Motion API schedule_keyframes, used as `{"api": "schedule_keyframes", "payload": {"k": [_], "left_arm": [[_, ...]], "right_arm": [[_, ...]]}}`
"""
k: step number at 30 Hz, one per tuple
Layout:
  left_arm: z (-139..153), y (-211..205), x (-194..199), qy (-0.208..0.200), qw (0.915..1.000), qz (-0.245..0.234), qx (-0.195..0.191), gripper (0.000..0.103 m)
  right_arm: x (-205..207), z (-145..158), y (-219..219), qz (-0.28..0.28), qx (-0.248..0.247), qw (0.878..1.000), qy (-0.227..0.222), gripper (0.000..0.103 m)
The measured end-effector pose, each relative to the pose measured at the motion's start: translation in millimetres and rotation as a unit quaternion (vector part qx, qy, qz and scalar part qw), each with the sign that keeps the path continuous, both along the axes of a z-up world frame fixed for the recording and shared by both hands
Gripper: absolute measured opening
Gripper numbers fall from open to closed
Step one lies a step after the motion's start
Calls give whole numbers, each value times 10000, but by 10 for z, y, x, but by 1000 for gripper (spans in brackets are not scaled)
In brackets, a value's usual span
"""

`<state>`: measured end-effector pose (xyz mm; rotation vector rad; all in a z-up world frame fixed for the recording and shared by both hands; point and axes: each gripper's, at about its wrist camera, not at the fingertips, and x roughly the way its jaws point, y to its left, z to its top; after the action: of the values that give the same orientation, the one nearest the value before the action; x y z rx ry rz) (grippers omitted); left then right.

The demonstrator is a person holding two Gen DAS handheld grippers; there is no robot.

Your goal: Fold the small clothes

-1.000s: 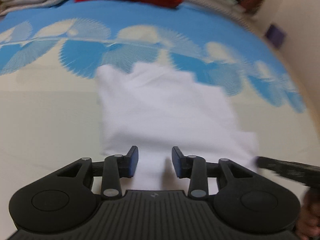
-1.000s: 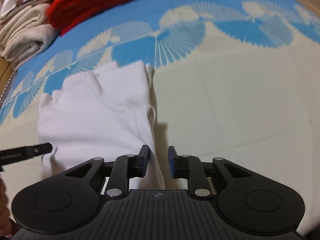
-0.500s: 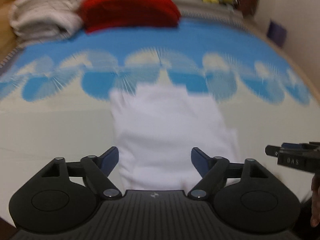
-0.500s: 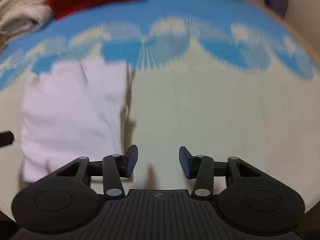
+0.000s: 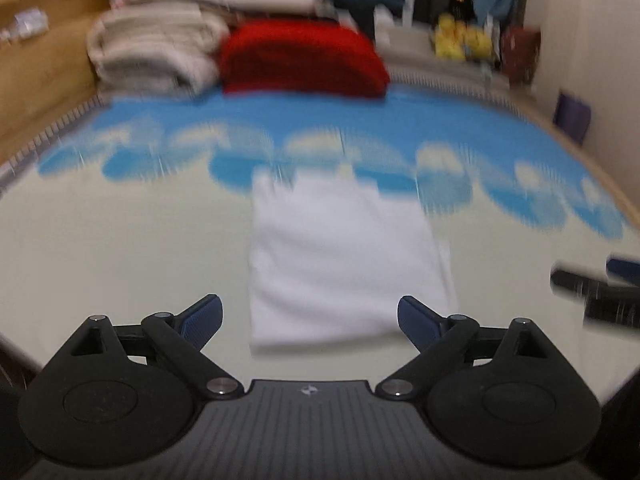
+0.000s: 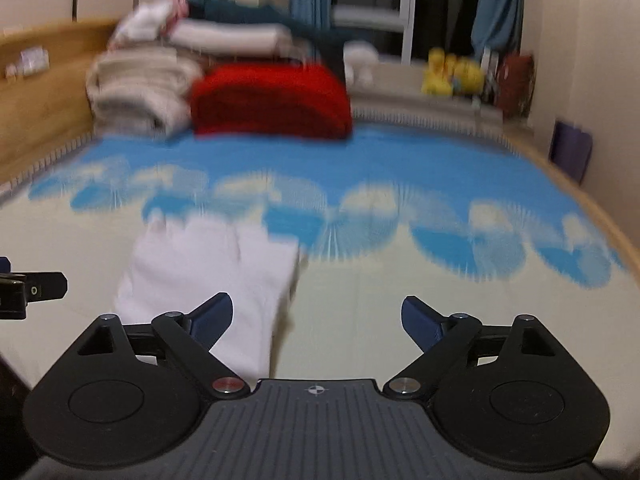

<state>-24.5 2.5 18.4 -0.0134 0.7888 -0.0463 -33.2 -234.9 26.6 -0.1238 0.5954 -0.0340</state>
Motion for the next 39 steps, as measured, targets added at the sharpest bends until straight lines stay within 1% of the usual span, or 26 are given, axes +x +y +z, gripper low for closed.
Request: {"api": "schedule_keyframes", "payload": {"k": [1,2,3,5,6,7,10,12,16,23,26,34,39], "left_arm": [[-78,-11,38,229,9997,18,10,97],[-115,-4,58,326,9994,69,-13,97],[-134,7,85,327,9994,132,-5,97],[-163,14,141,248,9991,260,223,97],[-176,21,162,230,9987,322,326,97],[-193,46,195,251,9983,385,346,97],[-274,172,261,402,9966,676,227,97],[-306,233,302,484,9957,764,181,97],[-330,215,278,479,9958,727,271,97],[-336,186,261,380,9968,650,276,97],[-329,188,254,352,9972,605,251,97],[-332,211,271,451,9971,601,102,97],[-338,209,275,461,9972,589,92,97]], "right_arm": [[16,0,-25,-58,140,9999,-5,91],[33,-2,-12,-58,196,9998,-27,91],[49,-11,-1,-58,165,9998,-17,91],[95,-47,31,-75,8,10000,15,91],[105,-60,44,-54,21,10000,43,91],[109,-74,64,-20,53,10000,73,91],[96,-113,130,84,25,9999,135,92],[58,-138,170,188,-51,9997,166,92],[59,-174,271,369,-190,9990,187,92],[80,-178,340,417,-196,9988,192,92],[86,-190,359,443,-214,9986,200,92],[92,-203,400,501,-255,9981,240,92],[102,-218,415,539,-305,9977,269,92]]}}
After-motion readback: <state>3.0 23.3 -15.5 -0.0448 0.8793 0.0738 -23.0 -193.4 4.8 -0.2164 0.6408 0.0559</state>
